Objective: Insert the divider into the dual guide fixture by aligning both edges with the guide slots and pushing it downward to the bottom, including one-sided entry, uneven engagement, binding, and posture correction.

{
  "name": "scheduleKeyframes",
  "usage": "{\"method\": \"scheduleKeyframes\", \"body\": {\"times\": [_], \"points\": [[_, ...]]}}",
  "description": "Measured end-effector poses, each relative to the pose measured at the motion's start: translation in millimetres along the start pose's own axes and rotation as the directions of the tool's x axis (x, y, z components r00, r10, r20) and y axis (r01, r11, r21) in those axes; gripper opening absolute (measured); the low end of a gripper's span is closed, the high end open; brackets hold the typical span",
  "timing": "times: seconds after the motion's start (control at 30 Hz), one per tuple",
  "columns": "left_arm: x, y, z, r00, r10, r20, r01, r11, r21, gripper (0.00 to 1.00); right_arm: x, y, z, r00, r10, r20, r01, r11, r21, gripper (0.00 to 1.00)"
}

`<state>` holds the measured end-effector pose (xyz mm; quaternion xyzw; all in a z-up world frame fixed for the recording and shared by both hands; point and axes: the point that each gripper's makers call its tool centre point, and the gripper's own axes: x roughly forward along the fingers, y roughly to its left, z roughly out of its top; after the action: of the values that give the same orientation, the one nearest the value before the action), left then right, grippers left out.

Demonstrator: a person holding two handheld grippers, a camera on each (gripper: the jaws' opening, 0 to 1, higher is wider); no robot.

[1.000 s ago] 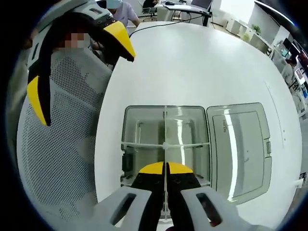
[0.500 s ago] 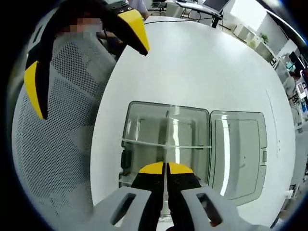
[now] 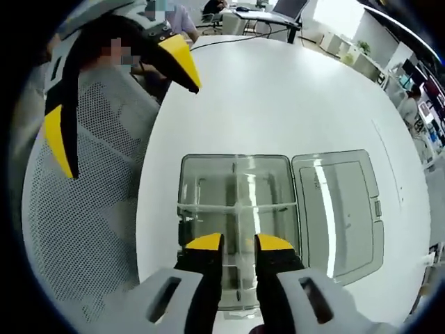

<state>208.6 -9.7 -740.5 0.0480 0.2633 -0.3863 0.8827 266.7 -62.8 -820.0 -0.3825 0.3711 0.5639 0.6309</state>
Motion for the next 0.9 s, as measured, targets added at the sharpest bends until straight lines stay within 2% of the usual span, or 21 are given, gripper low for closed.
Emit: {"method": "scheduleKeyframes", "body": {"times": [0.17,0.43,0.6,0.7,0.9], "points": [[0.7,-1.6,-0.4,1.000,-0.007,-0.007,0.007,1.000,0.006,0.60,-10.8,1.8,1.2,0.996,-0.009,0.086,0.006,0.999,0.033,0.21],[2.4,1.6,-4.7,1.000,-0.011,-0.024,0.011,1.000,0.005,0.62,-23.1,15.1,-6.6,0.986,-0.024,0.165,0.002,0.991,0.131,0.33],[3.3,1.5,-8.5,0.999,-0.014,-0.041,0.014,1.000,0.004,0.64,-32.8,21.4,-4.1,0.973,-0.056,0.225,0.014,0.983,0.184,0.37],[3.7,3.3,-10.7,0.999,-0.011,-0.049,0.011,1.000,0.002,0.66,-40.6,22.9,-3.0,0.958,-0.091,0.271,0.024,0.970,0.242,0.39],[2.4,3.8,-14.0,0.998,-0.006,-0.062,0.006,1.000,0.004,0.69,-52.0,25.2,-10.5,0.941,-0.145,0.305,0.046,0.950,0.309,0.47]]}}
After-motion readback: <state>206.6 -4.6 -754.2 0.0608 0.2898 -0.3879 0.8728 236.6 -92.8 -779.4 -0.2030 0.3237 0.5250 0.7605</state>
